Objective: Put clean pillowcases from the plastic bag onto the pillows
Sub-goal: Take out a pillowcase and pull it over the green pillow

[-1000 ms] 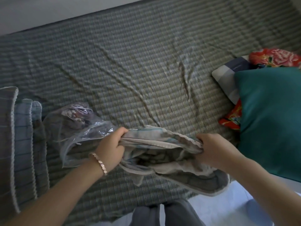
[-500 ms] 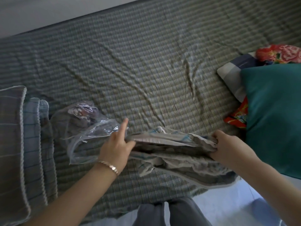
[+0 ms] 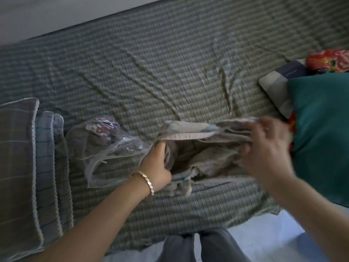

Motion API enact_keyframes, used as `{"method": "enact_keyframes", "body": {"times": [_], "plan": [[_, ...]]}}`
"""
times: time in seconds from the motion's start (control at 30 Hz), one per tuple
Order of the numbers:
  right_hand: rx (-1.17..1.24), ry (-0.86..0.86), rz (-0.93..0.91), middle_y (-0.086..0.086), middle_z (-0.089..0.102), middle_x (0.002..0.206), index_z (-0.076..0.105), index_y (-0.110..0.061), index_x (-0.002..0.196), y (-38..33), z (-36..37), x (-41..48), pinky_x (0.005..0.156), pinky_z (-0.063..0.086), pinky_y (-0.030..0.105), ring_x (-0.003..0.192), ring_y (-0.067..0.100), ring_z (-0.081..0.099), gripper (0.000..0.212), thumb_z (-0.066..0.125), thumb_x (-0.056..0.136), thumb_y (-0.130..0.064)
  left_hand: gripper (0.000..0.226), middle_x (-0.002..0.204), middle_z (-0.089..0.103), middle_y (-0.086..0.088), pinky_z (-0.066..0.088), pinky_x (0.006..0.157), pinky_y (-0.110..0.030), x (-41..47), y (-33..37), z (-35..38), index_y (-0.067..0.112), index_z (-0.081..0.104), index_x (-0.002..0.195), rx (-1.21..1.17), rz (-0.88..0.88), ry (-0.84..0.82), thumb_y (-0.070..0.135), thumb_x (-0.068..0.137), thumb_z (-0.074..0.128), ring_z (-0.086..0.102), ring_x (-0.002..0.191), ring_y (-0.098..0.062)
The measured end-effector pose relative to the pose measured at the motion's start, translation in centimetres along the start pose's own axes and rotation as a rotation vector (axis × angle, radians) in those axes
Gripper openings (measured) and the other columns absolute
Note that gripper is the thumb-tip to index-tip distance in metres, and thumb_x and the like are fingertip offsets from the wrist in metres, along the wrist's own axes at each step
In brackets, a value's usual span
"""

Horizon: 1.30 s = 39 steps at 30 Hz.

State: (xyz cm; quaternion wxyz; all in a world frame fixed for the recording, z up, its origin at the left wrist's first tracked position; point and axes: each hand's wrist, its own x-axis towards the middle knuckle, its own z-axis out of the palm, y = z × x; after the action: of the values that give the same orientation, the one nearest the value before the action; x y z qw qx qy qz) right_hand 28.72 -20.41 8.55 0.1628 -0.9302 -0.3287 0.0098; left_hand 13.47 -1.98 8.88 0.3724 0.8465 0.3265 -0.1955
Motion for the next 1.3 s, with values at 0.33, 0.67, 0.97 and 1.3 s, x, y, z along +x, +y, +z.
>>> {"method": "enact_keyframes", "body": {"times": [0.33,0.67,0.97,1.3], "plan": [[-0.145,-0.996,-0.701,0.008,0.057,0.127,0.045,-0.018,0.133,-7.1,11.3,-3.3,0.112,0.026,0.040,0.124,0.028,0.048,0.059,0.063,0.077,-0.022,0.055,0.110,0.053,-0.008,0.045,0.066,-0.017,0.0,-0.3,-2.4,0.018,0.041,0.132,0.050,0.132,0.052,-0.006,0.082,0.048,0.057,0.083,-0.019],[-0.515,-1.380,-0.597,0.011,0.040,0.139,0.005,-0.014,0.150,-5.7,10.3,-4.9,0.094,0.046,0.041,0.117,0.030,0.050,0.091,0.060,0.082,-0.037,0.040,0.137,0.029,-0.017,0.041,0.091,-0.037,2.6,-5.5,-2.7,0.004,0.038,0.128,0.684,-0.274,0.064,-0.001,0.089,0.042,0.047,0.113,-0.033],[-0.476,-1.204,0.076,0.009,0.042,0.140,-0.002,-0.010,0.148,-2.2,9.1,-5.2,0.087,0.046,0.034,0.125,0.025,0.045,0.082,0.055,0.091,-0.020,0.080,0.145,0.018,-0.014,0.043,0.093,-0.030,4.3,-3.9,-0.4,0.014,0.012,0.144,0.341,-0.322,-0.046,0.006,0.082,0.061,0.045,0.117,-0.029],[-0.058,-0.784,0.360,0.006,0.031,0.146,0.028,-0.015,0.143,11.6,7.1,-2.1,0.109,0.027,0.037,0.133,0.024,0.030,0.063,0.052,0.087,-0.032,0.059,0.137,0.038,-0.005,0.043,0.087,-0.033,10.1,6.6,8.4,0.022,0.025,0.139,0.456,-0.178,-0.199,0.015,0.086,0.047,0.050,0.112,-0.028]]}}
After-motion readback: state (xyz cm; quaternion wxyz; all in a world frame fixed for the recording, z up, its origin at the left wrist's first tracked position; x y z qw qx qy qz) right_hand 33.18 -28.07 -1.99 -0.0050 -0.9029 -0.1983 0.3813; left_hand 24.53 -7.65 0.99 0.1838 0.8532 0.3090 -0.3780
